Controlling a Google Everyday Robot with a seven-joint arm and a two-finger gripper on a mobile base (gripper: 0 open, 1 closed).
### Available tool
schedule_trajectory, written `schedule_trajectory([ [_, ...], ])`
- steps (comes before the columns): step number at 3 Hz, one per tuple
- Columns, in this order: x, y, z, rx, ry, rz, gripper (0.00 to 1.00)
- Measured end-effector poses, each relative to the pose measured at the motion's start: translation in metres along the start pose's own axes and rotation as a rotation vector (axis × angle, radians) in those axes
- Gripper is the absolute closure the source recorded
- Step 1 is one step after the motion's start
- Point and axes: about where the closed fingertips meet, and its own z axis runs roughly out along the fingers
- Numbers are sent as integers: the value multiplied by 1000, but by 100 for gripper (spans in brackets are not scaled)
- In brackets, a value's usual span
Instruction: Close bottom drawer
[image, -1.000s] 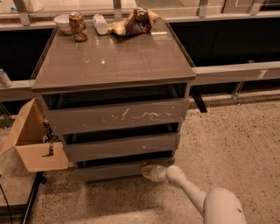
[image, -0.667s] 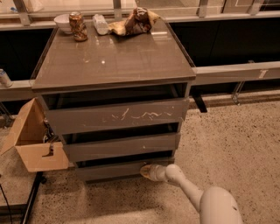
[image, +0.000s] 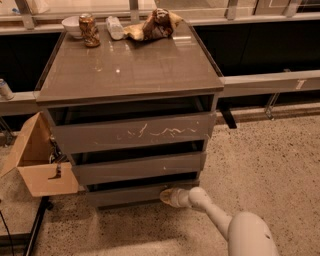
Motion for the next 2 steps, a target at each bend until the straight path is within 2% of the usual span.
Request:
schedule_trajectory([
  [1, 3, 13, -17, -54, 12, 23, 100],
  [2, -1, 39, -38, -135, 22, 55, 100],
])
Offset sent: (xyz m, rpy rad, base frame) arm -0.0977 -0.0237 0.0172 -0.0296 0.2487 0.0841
